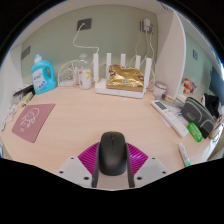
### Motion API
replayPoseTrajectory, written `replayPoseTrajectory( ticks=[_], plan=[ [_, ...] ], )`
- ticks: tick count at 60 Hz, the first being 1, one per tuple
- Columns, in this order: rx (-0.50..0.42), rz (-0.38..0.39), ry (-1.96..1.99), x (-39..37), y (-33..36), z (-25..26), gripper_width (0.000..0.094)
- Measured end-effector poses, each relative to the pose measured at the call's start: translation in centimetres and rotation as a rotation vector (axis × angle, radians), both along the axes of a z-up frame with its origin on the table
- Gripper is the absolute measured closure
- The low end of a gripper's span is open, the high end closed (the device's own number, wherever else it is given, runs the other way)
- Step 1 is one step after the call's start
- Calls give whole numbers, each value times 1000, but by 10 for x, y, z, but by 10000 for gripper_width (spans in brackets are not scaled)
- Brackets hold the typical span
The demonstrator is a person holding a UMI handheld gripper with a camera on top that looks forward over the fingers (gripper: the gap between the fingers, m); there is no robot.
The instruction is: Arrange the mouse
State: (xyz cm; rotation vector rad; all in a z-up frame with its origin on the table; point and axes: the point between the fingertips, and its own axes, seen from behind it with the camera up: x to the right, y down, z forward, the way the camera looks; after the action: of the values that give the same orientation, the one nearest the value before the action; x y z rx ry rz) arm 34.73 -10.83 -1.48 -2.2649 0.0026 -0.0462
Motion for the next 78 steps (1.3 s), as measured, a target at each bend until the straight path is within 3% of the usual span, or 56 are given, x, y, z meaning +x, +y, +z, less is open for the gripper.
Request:
replayPoseTrajectory(
  ticks=[7,12,23,29,35,41,48,54,60,70,72,75,78],
  plan=[
    [-21,-15,-47,0,0,2,585],
    [-10,-68,-67,7,3,17,584],
    [171,-182,-99,-6,31,143,584],
    [309,-170,-75,-63,47,225,584],
    [371,-86,-24,-148,60,266,585],
    [332,13,24,-246,77,242,587],
    [190,102,70,-335,91,145,587],
    [52,104,60,-367,95,58,586],
    [-7,73,44,-366,94,13,562],
    [-22,73,16,-369,98,1,428],
    [-34,78,20,-370,96,4,327],
    [-27,84,32,-375,95,12,89],
    [-16,82,30,-377,93,23,117]
  ],
)
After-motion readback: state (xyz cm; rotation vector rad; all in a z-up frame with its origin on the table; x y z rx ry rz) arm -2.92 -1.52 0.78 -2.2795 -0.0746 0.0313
